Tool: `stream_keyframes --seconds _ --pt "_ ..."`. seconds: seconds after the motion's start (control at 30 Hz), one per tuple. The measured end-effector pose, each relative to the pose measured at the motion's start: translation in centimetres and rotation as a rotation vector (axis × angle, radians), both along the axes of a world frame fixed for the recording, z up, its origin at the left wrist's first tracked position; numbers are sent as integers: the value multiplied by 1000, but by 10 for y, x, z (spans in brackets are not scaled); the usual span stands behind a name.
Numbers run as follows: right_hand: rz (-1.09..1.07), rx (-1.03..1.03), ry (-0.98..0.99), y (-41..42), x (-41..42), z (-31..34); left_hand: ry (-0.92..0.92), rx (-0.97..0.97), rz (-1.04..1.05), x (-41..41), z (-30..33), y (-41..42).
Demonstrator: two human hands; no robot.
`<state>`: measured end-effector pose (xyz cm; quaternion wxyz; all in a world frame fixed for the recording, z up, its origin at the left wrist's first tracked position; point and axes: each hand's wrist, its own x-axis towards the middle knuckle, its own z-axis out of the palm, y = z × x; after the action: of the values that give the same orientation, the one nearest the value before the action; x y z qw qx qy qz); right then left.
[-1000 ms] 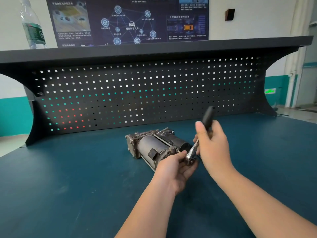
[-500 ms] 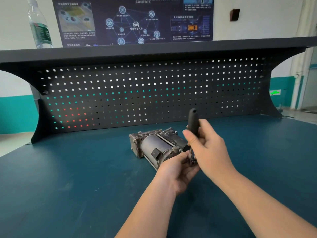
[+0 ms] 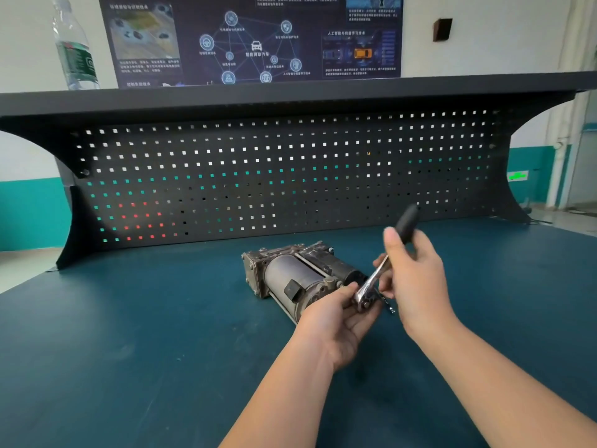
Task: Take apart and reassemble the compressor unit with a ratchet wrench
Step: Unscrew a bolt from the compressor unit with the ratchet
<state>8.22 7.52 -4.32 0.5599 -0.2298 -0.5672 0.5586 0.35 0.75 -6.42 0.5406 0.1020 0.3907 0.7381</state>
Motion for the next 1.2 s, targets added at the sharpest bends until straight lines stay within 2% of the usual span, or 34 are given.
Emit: stream_keyframes --seconds 0.07,0.13,0.17,0.23,0.33,0.4,0.43,0.47,0.53,0.67,0.73,0.77,0.83,0.93,0.97,1.0,1.03,1.1,1.2 --pt "-36 337 -139 -10 2 2 -25 11 -10 0 0 -1" --pt "-53 433 -183 -14 1 1 -34 16 -16 0 0 -2" --pt "-69 393 -182 -12 0 0 -29 17 -16 0 0 -2" --pt "-83 109 -104 0 -2 0 -13 16 -12 0 0 0" --pt "70 -586 76 19 -2 -8 -9 10 -10 2 0 2" --pt "129 -806 131 22 -1 -15 -3 4 -8 2 0 2" --pt "126 -805 139 22 -2 -17 1 0 -5 3 -1 2" --pt "109 -735 147 22 -4 -16 8 -3 -4 2 -1 3" --pt "51 -442 150 18 -5 -10 21 -3 -5 0 -2 2" --pt "-46 307 -125 -1 2 1 18 6 -34 -4 -2 0" --pt "-57 440 -182 -7 2 0 7 13 -34 -5 -3 0" --pt "-85 419 -195 -6 0 -1 6 14 -29 -5 -3 0" --pt "-136 165 -150 3 -3 -3 15 7 -21 -4 -3 2" --pt "3 -544 40 19 -3 -10 27 -11 -17 -3 -3 3" --pt "65 -706 100 22 -3 -13 32 -18 -16 -3 -3 4" --pt "95 -789 139 23 -3 -15 34 -24 -14 -3 -4 4" --pt "101 -788 152 24 -4 -16 32 -26 -13 -3 -4 4" --pt "53 -533 120 22 -6 -13 29 -22 -12 -3 -3 3" --pt "-30 209 -104 9 0 -2 23 4 -22 -4 -2 2"
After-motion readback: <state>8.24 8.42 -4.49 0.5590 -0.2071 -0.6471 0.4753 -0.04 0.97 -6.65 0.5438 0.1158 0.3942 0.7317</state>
